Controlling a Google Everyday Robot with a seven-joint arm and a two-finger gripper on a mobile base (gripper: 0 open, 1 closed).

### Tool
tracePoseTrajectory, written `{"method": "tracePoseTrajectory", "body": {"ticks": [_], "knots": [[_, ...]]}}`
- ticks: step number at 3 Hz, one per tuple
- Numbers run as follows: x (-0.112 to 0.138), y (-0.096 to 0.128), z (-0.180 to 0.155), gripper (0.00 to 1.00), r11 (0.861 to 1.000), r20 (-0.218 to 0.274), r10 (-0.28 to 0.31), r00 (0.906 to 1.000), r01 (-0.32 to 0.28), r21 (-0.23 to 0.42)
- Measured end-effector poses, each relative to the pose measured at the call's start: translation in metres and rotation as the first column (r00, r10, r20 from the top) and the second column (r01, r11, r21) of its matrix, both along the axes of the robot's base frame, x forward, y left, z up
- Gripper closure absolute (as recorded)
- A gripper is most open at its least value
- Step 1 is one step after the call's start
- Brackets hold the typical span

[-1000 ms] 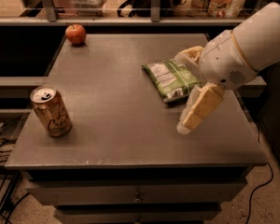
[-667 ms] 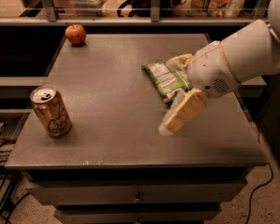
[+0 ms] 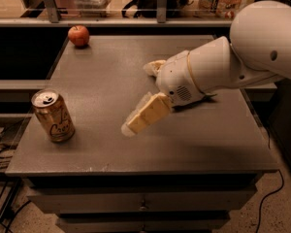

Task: Move orange can near apple

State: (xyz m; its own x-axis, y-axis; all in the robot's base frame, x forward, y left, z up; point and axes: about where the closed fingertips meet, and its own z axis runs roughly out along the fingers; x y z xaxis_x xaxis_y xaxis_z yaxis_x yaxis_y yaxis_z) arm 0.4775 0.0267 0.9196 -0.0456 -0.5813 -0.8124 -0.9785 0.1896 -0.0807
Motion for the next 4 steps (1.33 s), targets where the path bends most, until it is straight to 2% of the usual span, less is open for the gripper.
{"method": "tracePoseTrajectory", "body": {"ticks": [1,3,4], "knots": [[0.001,0.039,-0.012,0.00,0.999,-0.024,0.031,0.9992,-0.030,0.016],[0.001,0.042,-0.012,0.00,1.000,-0.028,0.021,0.9994,-0.021,0.014],[-0.003,0.059,-0.023,0.00,0.998,-0.053,0.023,0.9984,-0.020,0.058]]}}
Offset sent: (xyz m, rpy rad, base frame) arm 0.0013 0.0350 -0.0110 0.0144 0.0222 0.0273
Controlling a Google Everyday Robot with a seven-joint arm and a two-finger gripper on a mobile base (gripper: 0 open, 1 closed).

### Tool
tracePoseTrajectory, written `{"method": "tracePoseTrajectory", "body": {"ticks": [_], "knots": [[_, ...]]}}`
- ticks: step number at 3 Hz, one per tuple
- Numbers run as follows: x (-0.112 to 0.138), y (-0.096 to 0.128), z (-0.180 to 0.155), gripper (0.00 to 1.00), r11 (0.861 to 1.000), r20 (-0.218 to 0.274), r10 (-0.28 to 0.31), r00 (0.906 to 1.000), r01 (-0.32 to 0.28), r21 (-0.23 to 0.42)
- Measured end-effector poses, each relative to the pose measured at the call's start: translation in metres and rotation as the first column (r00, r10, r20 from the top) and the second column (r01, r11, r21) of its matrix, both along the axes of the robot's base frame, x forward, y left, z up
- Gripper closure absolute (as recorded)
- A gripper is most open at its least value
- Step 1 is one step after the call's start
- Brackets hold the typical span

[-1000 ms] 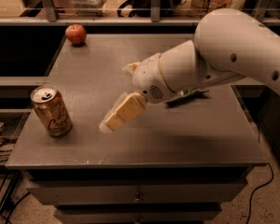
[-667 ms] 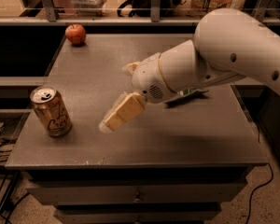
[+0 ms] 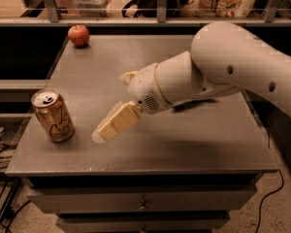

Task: Move orange can near apple

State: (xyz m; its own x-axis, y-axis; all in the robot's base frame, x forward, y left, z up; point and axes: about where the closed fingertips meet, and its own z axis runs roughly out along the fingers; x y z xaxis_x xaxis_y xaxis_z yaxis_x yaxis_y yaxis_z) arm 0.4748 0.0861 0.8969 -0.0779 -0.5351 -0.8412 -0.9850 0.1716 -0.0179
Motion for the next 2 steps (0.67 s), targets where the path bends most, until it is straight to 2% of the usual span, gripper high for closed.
{"method": "tracePoseTrajectory", "body": {"ticks": [2], "knots": [[-0.008,0.042,-0.017,0.00,0.991,-0.064,0.006,0.9979,0.003,0.130]]}}
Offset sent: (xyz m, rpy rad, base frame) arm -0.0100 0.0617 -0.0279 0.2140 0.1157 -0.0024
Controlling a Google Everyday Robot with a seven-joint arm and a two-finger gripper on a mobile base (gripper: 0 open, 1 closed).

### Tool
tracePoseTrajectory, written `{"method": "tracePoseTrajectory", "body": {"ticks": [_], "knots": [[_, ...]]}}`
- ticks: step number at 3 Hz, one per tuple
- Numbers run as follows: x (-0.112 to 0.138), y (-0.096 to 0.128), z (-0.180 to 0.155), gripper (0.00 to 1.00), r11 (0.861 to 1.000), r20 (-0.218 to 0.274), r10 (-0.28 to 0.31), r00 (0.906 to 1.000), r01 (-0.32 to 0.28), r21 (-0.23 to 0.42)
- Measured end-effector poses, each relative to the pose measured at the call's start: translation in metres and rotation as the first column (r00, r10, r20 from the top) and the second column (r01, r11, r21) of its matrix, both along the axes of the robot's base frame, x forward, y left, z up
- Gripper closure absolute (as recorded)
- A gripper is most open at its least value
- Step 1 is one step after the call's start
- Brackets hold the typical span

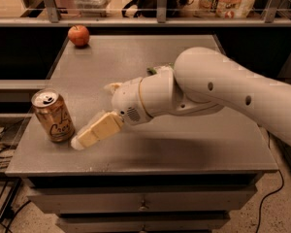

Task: Move orange can near apple

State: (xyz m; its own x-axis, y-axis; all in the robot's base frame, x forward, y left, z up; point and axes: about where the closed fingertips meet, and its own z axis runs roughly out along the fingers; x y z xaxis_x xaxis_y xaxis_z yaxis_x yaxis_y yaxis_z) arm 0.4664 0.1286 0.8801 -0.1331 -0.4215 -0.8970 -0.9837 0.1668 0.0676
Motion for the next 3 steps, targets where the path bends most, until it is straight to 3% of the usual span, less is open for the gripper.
{"method": "tracePoseTrajectory", "body": {"ticks": [3], "knots": [[-0.015,0.075,-0.002,0.00,0.983,-0.030,0.116,0.9928,-0.110,0.149]]}}
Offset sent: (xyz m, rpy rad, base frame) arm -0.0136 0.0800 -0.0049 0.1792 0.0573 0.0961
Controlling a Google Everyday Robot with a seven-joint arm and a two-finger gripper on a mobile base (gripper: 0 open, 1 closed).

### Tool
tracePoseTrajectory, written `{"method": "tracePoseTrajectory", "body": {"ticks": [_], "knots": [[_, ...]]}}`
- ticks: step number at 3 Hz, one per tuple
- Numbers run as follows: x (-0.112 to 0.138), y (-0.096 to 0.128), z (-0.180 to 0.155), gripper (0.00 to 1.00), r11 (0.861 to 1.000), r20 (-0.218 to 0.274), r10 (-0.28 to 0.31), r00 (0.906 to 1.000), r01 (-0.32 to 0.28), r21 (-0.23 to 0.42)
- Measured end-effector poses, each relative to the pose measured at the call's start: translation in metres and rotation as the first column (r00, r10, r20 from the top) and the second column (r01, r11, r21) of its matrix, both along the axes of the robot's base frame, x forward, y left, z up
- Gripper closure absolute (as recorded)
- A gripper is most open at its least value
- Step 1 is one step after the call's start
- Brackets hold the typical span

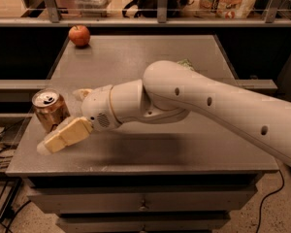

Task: Move orange can near apple

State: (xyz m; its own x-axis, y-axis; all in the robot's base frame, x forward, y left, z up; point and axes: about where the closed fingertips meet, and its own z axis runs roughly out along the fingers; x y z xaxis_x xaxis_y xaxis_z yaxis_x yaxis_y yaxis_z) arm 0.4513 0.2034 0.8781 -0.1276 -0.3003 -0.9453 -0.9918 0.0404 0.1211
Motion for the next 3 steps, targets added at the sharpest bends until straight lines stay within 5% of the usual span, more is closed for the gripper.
{"method": "tracePoseTrajectory", "body": {"ticks": [3], "knots": [[-0.0034,0.0230,0.0059,0.65,0.998,0.018,0.051,0.9985,-0.052,0.032]]}}
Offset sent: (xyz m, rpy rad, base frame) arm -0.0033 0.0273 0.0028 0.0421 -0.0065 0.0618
